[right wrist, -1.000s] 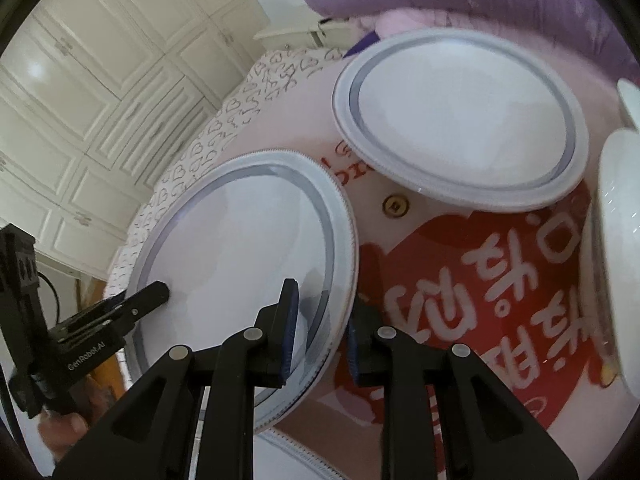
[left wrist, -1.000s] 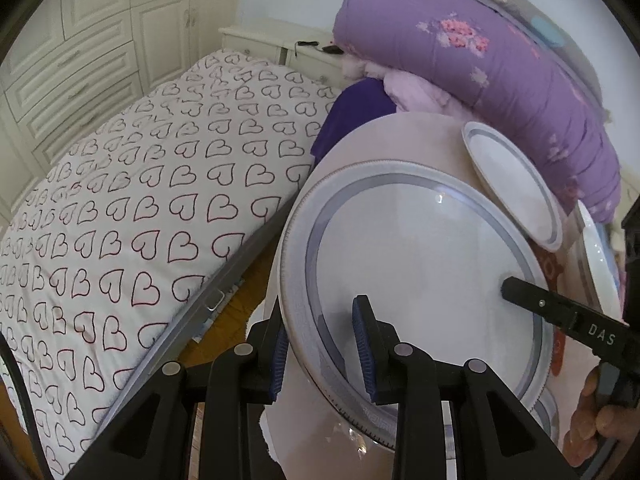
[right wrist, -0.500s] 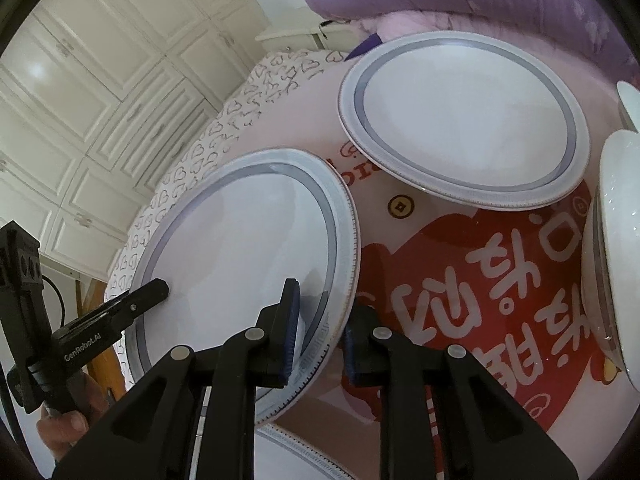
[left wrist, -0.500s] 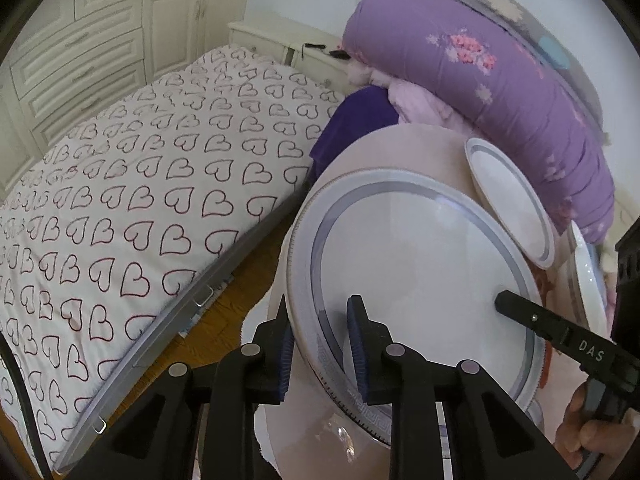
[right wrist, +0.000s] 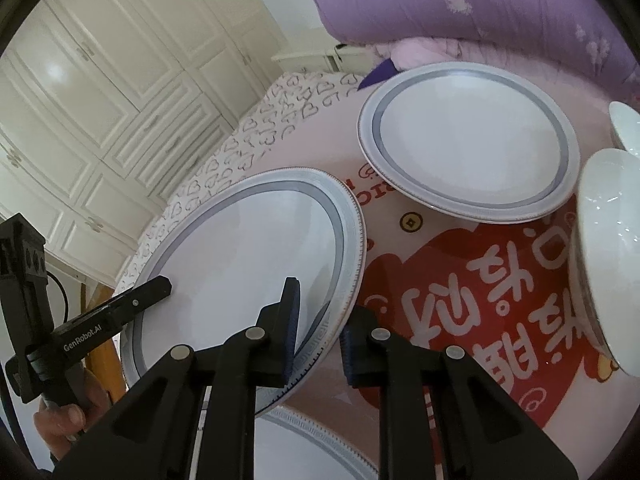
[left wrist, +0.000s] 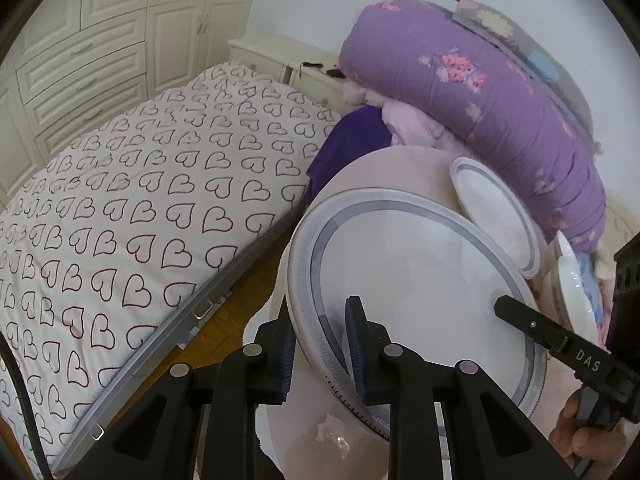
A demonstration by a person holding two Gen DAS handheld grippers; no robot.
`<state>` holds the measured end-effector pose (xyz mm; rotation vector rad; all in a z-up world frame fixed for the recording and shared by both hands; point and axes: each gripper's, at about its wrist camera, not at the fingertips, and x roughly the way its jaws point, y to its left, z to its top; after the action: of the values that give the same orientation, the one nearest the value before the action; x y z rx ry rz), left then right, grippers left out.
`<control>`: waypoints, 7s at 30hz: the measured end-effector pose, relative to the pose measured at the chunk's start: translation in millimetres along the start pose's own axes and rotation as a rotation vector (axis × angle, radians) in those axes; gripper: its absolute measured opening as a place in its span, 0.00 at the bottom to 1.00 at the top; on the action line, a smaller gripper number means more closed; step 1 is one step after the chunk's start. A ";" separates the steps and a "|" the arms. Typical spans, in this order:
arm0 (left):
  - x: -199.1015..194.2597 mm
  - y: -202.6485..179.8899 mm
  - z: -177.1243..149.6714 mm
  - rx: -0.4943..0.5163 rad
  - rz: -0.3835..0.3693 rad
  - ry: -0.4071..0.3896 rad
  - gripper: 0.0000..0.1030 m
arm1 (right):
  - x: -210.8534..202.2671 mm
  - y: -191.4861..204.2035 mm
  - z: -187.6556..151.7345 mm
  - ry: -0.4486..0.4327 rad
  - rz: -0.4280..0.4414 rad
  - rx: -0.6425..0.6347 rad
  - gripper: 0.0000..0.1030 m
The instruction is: Organize plates and bowls
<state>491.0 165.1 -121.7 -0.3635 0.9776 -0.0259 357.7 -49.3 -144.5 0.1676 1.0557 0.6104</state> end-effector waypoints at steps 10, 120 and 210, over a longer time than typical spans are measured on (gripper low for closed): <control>-57.2 -14.3 -27.9 0.055 -0.062 -0.063 0.19 | -62.2 -0.8 -23.2 -0.111 0.008 -0.007 0.18; -150.0 -81.8 -108.8 0.202 0.010 -0.167 0.99 | -150.5 -19.9 -85.6 -0.211 -0.077 -0.075 1.00; 176.1 -127.4 124.4 -0.041 0.001 0.175 0.20 | 28.0 -131.4 146.6 0.241 -0.107 -0.180 0.23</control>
<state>709.5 49.1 -161.0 -0.4038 1.1522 -0.0374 543.7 -119.5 -147.1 -0.1218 1.2266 0.6357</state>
